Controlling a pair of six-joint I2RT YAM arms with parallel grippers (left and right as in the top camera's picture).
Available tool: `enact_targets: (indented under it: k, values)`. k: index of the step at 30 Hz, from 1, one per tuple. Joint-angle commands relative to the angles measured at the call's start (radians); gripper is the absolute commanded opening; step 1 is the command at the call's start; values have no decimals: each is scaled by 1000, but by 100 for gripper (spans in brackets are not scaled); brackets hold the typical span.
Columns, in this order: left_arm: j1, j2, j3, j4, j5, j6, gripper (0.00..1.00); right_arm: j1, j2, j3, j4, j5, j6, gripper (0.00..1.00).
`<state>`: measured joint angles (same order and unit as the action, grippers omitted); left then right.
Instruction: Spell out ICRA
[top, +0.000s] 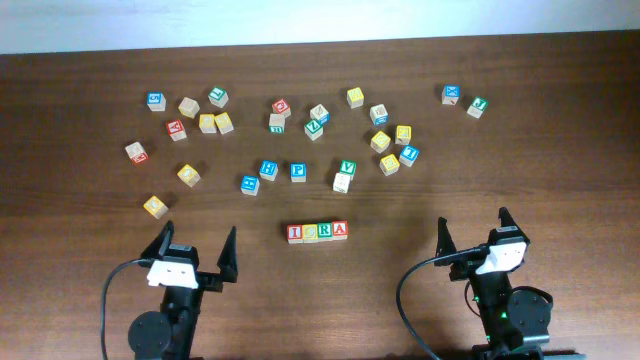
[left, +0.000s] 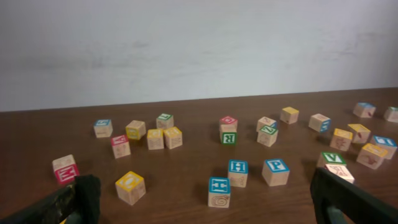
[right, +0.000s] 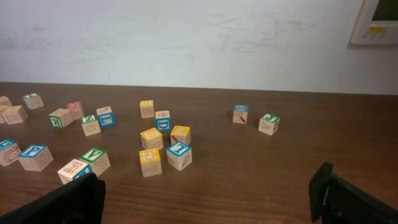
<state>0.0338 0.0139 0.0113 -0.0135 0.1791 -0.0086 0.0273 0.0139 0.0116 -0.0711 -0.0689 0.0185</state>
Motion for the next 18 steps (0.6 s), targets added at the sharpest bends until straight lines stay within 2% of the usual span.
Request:
enact_targets:
  k: [1, 11, 14, 18]
  values:
    - [22, -9, -3, -29, -26, -25, 99, -8, -11, -6, -4, -2, 0, 98]
    - [28, -9, -3, -59, -73, -28, 99, -8, -11, -6, -4, -2, 0, 98]
    - [28, -9, -3, -70, -167, -78, 99, -8, -11, -6, -4, -2, 0, 98]
    - [28, -9, -3, -70, -210, -72, 100, -8, -11, -6, -4, -2, 0, 98]
